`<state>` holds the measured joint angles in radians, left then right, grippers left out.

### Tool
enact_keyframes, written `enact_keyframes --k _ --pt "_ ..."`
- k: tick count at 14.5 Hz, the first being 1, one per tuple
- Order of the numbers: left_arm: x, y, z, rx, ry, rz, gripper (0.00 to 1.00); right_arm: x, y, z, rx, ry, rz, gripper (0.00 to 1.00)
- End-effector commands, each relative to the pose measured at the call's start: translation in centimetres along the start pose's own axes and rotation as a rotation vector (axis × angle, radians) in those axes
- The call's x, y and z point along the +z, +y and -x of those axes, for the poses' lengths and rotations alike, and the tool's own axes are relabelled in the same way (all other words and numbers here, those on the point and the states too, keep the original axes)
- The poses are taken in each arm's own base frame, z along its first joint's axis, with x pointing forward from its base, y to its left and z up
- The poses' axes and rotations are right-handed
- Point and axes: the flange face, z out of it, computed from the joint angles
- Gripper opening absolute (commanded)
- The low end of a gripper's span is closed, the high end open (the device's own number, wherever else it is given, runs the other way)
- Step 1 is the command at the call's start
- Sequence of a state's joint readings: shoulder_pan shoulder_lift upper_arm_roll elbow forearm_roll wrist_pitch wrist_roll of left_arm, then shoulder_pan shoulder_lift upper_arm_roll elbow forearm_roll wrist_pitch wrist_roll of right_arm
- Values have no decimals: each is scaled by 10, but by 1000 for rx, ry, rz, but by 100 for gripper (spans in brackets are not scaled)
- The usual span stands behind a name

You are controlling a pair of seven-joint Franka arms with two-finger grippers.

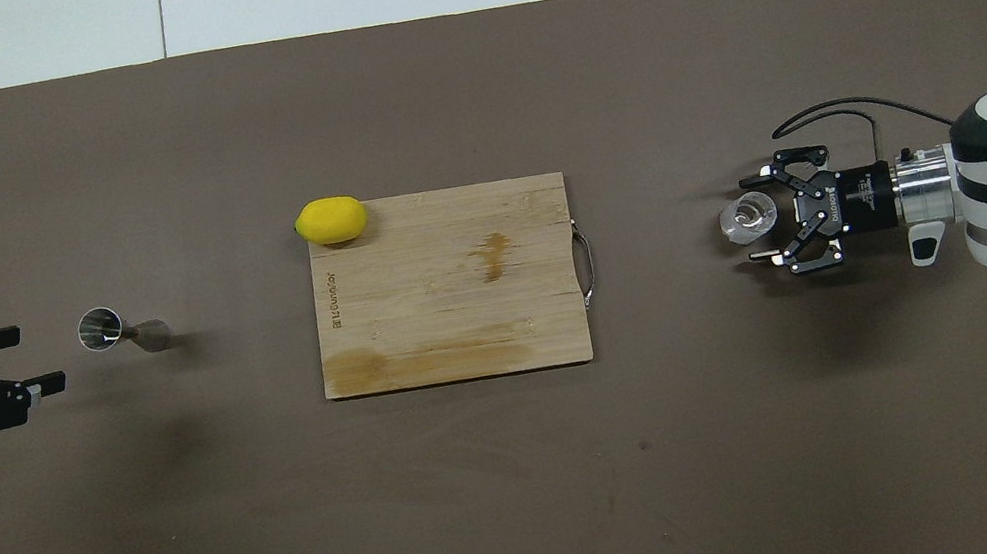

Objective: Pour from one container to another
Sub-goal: 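Grasp the metal cup with the left gripper while the right gripper grasps the glass cup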

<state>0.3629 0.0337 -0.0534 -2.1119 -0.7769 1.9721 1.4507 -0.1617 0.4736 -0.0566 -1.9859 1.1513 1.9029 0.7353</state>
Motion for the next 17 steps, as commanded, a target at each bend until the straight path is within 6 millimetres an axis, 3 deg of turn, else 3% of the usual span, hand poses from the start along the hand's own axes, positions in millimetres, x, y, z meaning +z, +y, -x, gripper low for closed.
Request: enact_keyframes --k 1,4,6,10,12,14,17 --pt "5 -18 21 106 114 112 100 1 1 3 -17 2 -14 99" --pt "16 -36 21 324 280 158 100 2 1 4 -17 4 -12 99" --pt "19 -43 39 350 370 212 100 2 1 4 -16 4 -12 99" --pt "35 -54 50 493 552 177 100 2 1 4 -16 4 -12 97" --pt "58 -69 66 479 669 232 100 2 1 4 -16 4 -12 90" --pt "69 -72 71 501 723 237 100 2 1 4 -16 4 -12 87" --pt "104 -85 90 523 837 242 100 2 1 4 -17 4 -12 79"
